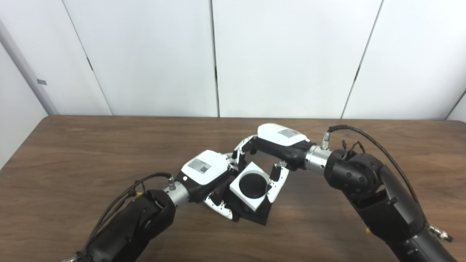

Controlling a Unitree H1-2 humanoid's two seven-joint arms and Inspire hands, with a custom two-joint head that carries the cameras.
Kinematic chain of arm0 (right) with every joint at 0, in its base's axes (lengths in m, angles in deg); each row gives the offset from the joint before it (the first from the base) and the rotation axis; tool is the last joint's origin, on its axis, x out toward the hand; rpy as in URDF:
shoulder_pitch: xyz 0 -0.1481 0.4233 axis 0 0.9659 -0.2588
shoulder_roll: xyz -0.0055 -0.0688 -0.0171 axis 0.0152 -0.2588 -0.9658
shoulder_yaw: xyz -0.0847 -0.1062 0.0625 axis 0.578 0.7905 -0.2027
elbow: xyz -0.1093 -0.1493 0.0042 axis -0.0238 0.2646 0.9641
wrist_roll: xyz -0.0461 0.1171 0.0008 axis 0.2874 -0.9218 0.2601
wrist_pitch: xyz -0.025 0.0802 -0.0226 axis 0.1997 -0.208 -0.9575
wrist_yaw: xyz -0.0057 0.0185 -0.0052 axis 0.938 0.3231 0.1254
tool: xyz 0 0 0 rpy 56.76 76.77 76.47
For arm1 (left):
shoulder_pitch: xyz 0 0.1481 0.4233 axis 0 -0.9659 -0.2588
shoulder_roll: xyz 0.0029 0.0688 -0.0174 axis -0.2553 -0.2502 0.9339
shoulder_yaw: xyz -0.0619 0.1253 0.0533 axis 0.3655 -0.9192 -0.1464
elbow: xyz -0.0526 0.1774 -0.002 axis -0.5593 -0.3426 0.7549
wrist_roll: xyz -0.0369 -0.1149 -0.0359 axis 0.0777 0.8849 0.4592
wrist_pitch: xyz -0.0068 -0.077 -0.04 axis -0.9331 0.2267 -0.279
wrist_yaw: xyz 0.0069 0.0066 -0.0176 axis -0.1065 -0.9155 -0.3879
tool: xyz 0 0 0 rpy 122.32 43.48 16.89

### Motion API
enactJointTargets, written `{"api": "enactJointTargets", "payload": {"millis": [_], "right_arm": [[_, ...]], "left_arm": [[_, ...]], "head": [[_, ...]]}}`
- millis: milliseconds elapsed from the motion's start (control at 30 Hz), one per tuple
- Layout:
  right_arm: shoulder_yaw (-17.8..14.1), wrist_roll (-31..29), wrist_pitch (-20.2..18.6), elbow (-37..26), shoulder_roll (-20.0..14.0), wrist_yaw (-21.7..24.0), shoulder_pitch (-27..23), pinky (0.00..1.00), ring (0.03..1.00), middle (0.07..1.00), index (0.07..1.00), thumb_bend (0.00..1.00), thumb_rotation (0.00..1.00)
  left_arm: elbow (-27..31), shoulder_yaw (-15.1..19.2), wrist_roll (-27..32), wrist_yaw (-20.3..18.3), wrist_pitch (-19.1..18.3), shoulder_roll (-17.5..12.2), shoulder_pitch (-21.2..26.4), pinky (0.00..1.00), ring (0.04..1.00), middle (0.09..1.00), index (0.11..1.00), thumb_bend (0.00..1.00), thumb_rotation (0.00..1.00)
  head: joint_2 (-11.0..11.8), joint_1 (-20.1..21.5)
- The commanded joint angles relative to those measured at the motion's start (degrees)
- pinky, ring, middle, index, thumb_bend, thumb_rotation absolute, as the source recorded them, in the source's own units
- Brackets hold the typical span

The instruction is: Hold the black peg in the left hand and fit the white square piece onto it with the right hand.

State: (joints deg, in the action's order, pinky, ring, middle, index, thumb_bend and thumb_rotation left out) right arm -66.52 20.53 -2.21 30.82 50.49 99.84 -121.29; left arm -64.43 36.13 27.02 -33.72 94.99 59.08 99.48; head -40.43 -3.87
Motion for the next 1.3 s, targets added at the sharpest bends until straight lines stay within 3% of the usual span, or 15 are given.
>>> {"api": "enactJointTargets", "payload": {"millis": [0, 467, 500, 567, 767, 967, 1267], "right_arm": [[0.71, 0.86, 1.35, -0.24, 0.06, -0.76, -2.25, 0.67, 0.803, 0.743, 0.478, 0.52, 0.13], [1.75, 4.68, -2.07, 1.79, -0.94, 0.71, -1.57, 0.67, 0.797, 0.783, 0.496, 0.52, 0.15], [1.77, 4.69, -2.13, 1.81, -1.08, 0.82, -1.6, 0.67, 0.802, 0.792, 0.588, 0.68, 0.17], [1.73, 4.77, -2.36, 1.77, -1.32, 1.05, -1.63, 0.68, 0.809, 0.805, 0.685, 0.82, 0.2], [1.17, 5.34, -4.06, 0.71, -2.15, 2.56, -1.91, 0.72, 0.849, 0.861, 0.851, 0.95, 0.3], [-0.08, 4.75, -4.4, -0.02, -3.53, 2.49, -1.65, 0.71, 0.847, 0.869, 0.901, 1.0, 0.33], [-3.1, 2.88, -4.66, -1.81, -6.6, 2.15, -0.3, 0.7, 0.835, 0.856, 0.883, 0.97, 0.26]], "left_arm": [[-1.97, -3.04, -3.58, -4.38, -0.9, 0.54, -1.95, 0.84, 0.92, 0.894, 0.491, 0.52, 0.08], [-1.25, -2.61, -3.28, -4.69, -1.16, -0.06, -2.04, 0.83, 0.915, 0.896, 0.491, 0.52, 0.08], [-1.2, -2.61, -3.33, -4.74, -1.23, -0.09, -2.05, 0.83, 0.916, 0.896, 0.491, 0.52, 0.08], [-1.02, -2.58, -3.33, -4.97, -1.42, -0.1, -2.08, 0.83, 0.917, 0.895, 0.491, 0.52, 0.08], [-1.31, -2.43, -3.0, -4.52, -1.12, -0.14, -2.02, 0.83, 0.913, 0.89, 0.491, 0.52, 0.08], [-1.41, -2.29, -2.9, -4.46, -1.11, -0.31, -2.1, 0.83, 0.913, 0.893, 0.491, 0.52, 0.08], [-0.89, -1.98, -2.41, -5.34, -1.23, -0.73, -2.26, 0.84, 0.913, 0.893, 0.491, 0.52, 0.08]], "head": [[-0.19, -0.06], [-0.44, 0.01], [-0.44, 0.01], [-0.44, 0.01], [-0.42, 0.12], [-0.48, 0.05], [-0.7, 0.58]]}}
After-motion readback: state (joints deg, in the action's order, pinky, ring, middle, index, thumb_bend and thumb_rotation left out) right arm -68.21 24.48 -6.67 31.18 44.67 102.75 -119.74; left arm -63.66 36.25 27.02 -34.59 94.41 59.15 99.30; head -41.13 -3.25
